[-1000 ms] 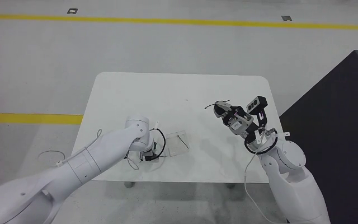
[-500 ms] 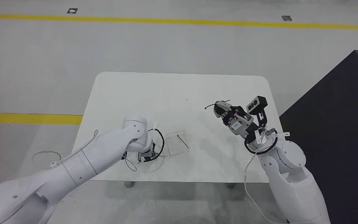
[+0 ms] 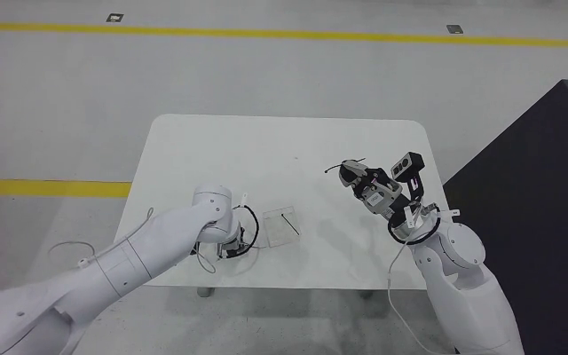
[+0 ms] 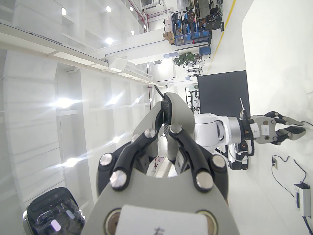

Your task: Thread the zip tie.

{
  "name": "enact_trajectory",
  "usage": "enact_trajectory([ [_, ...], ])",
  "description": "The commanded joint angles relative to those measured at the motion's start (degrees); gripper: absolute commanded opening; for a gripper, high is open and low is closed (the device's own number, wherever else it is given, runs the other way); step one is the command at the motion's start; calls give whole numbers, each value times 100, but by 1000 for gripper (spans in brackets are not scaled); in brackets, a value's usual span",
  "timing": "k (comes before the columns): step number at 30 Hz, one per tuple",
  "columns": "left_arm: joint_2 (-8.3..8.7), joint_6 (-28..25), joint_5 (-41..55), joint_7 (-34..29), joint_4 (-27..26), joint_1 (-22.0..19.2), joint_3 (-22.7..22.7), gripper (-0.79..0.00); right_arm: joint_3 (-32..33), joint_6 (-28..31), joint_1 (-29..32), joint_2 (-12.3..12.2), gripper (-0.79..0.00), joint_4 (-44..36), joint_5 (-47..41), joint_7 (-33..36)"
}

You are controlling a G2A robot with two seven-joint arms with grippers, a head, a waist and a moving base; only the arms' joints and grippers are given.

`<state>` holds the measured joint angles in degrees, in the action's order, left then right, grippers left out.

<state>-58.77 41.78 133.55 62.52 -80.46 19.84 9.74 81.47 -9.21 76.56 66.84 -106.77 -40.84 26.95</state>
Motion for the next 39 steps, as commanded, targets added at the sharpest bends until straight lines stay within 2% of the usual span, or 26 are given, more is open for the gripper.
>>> enact_trajectory([
  [1, -3, 2, -4, -2, 5, 0, 0, -619, 0, 0, 0, 0, -785, 0, 0, 0],
  [3, -11, 0, 0, 0, 13, -16, 0, -600, 0, 0, 0, 0, -785, 0, 0, 0],
  [4, -15, -10, 7, 10, 26, -14, 0, -646, 0, 0, 0, 0, -785, 0, 0, 0],
  [5, -22, -12, 3, 12, 26, -15, 0, -650, 0, 0, 0, 0, -785, 0, 0, 0],
  [16, -132, 31, 0, -31, 249, -56, 0, -619, 0, 0, 0, 0, -785, 0, 0, 0],
  [26, -263, 126, -54, -126, 625, -10, 0, -674, 0, 0, 0, 0, -785, 0, 0, 0],
  [29, -314, 163, -79, -162, 710, 13, 0, -662, 0, 0, 0, 0, -785, 0, 0, 0],
  [31, -346, 180, -116, -179, 755, 17, 0, -683, 0, 0, 0, 0, -785, 0, 0, 0],
  [33, -374, 181, -132, -181, 808, 10, 0, -782, 0, 0, 0, 0, -785, 0, 0, 0],
  [39, -411, 161, -179, -161, 772, 0, 0, -785, 0, 0, 0, 0, -785, 0, 0, 0],
])
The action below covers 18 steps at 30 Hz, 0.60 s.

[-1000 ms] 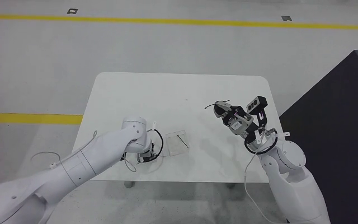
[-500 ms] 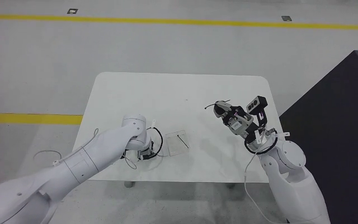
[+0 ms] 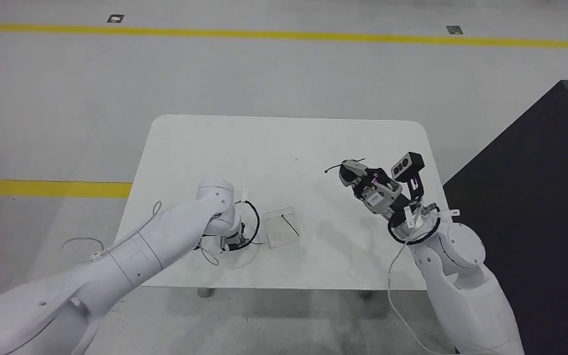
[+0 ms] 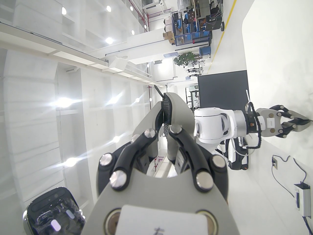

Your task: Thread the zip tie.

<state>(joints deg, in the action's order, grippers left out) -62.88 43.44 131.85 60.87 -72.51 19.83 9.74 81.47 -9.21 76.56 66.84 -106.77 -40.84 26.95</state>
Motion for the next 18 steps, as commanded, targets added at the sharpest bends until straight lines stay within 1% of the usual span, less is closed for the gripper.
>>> enact_trajectory([
  [1, 7, -14, -19, 13, -57, -3, 0, -785, 0, 0, 0, 0, -785, 0, 0, 0],
  [4, 59, -67, -32, 67, -233, -61, 0, -785, 0, 0, 0, 0, -785, 0, 0, 0],
  [7, 203, -190, 43, 188, -571, -214, 0, -785, 0, 0, 0, 0, -785, 0, 0, 0],
  [8, 274, -247, 93, 244, -701, -272, 12, -785, 0, 0, 0, 0, -785, 0, 0, 0],
  [9, 384, -322, 120, 319, -914, -331, 97, -785, 0, 0, 0, 0, -785, 0, 0, 0],
  [10, 445, -362, 108, 359, -1029, -337, 156, -785, 0, 0, 0, 0, -785, 0, 0, 0],
  [12, 639, -498, 30, 373, -1403, -272, 371, -785, 0, 0, 0, 0, -785, 0, 0, 0],
  [15, 958, -772, -443, 53, -1999, -29, 734, -785, 0, 0, 0, 0, -785, 0, 0, 0],
  [17, 1167, -780, -796, -546, -2399, 221, 992, -785, 0, 0, 0, 0, -785, 0, 0, 0],
  [18, 1167, -780, -796, -546, -2399, 221, 992, -785, 0, 0, 0, 0, -785, 0, 0, 0],
])
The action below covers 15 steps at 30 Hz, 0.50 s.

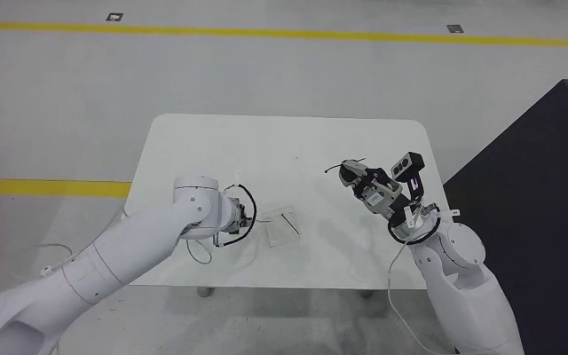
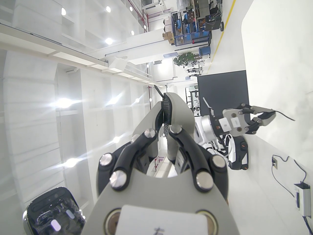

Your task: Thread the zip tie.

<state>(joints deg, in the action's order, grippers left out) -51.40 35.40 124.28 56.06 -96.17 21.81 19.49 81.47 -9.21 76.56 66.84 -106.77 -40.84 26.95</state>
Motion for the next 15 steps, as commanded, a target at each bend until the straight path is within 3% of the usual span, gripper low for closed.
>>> enact_trajectory([
  [1, 19, 24, -38, -65, -33, 23, 17, -785, 0, 0, 0, 0, -785, 0, 0, 0],
  [8, 19, 24, -38, -65, -33, 23, 17, -785, 0, -1, 12, -1, -785, 14, 54, -48],
  [11, 39, -615, -697, 39, -308, 145, 128, -785, 26, -299, -51, 5, -785, 131, 60, -402],
  [15, 151, -1487, -1532, 664, -1044, 451, 340, -785, 110, -781, -89, -46, -785, 223, 452, -329],
])
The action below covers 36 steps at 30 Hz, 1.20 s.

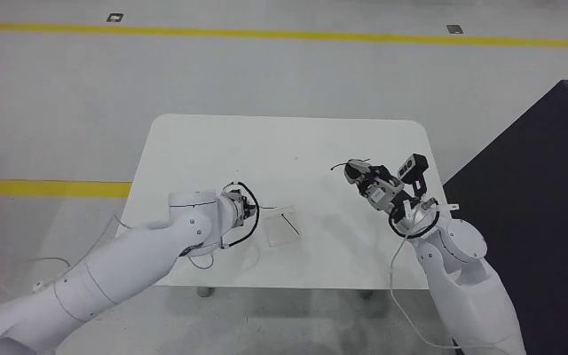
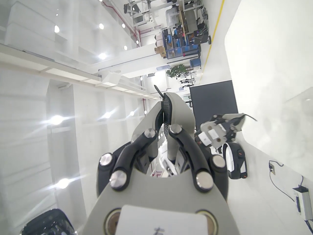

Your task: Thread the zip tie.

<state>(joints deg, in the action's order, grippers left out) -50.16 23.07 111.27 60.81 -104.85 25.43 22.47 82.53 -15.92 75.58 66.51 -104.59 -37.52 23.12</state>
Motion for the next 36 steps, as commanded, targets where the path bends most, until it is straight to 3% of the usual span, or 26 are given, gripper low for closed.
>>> enact_trajectory([
  [1, 56, -421, -416, 353, -361, 195, 80, -785, 0, -205, 28, -26, -785, 12, 200, 146],
  [8, 138, -865, -1098, 624, -832, 742, 279, -785, -262, -387, 59, -28, -785, 21, 497, 165],
  [31, 138, -865, -1098, 624, -832, 742, 279, -785, -265, -373, 66, -26, -785, 21, 496, 149],
  [36, 144, -817, -1741, 535, -909, 949, 314, -785, -451, -56, 175, 17, -785, -6, 850, -540],
])
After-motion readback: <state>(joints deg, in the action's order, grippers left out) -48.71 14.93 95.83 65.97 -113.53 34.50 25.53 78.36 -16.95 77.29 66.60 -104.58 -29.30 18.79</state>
